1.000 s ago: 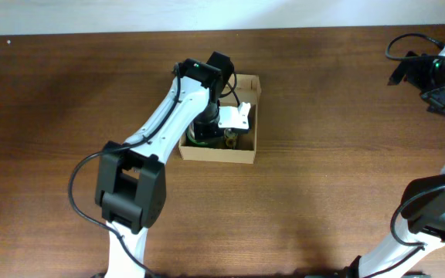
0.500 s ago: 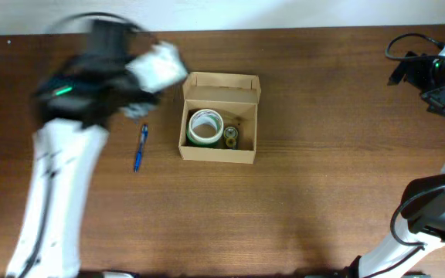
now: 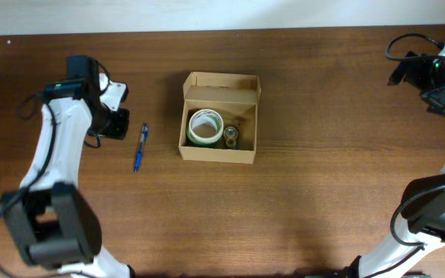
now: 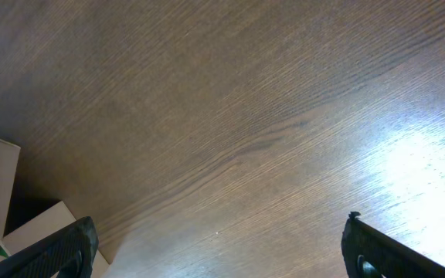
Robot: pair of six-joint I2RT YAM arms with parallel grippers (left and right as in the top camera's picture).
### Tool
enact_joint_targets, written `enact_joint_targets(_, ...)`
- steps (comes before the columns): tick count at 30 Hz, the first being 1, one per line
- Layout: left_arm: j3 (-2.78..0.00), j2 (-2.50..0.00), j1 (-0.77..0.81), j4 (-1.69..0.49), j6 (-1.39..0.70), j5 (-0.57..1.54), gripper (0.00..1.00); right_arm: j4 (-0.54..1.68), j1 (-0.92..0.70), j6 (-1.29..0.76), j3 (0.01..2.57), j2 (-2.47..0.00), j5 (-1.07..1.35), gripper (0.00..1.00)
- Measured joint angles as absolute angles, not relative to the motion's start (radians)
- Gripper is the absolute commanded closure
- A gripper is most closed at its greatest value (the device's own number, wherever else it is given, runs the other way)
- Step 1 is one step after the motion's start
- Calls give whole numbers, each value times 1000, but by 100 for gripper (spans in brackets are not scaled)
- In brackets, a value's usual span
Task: Pack container
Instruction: 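Move the left gripper to the blue pen and grasp it, then carry the blue pen with the left gripper and release it into the box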
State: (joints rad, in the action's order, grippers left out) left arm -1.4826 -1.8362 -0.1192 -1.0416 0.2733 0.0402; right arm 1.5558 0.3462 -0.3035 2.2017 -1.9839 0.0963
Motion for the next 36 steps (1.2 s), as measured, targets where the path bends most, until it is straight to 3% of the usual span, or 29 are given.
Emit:
enact_joint_targets(3, -1483, -1925, -112, -1031, 261, 45, 60, 1556, 346, -303, 2202, -1984, 96, 1)
enact_joint_targets(21, -1483, -2110, -9, -954, 246, 63, 62, 1556, 346, -303, 2202, -1984, 96, 1)
enact_joint_targets(25, -1483, -2111, -9, -953, 255, 53, 89, 1556, 346, -303, 2202, -1984, 96, 1)
enact_joint_targets(27, -1483, -2112, -9, -953, 263, 46, 96, 1556, 346, -303, 2202, -1984, 96, 1)
enact_joint_targets(36, -1485, -2113, -9, -1007, 374, 29, 98, 1556, 346, -303, 2202, -1984, 96, 1)
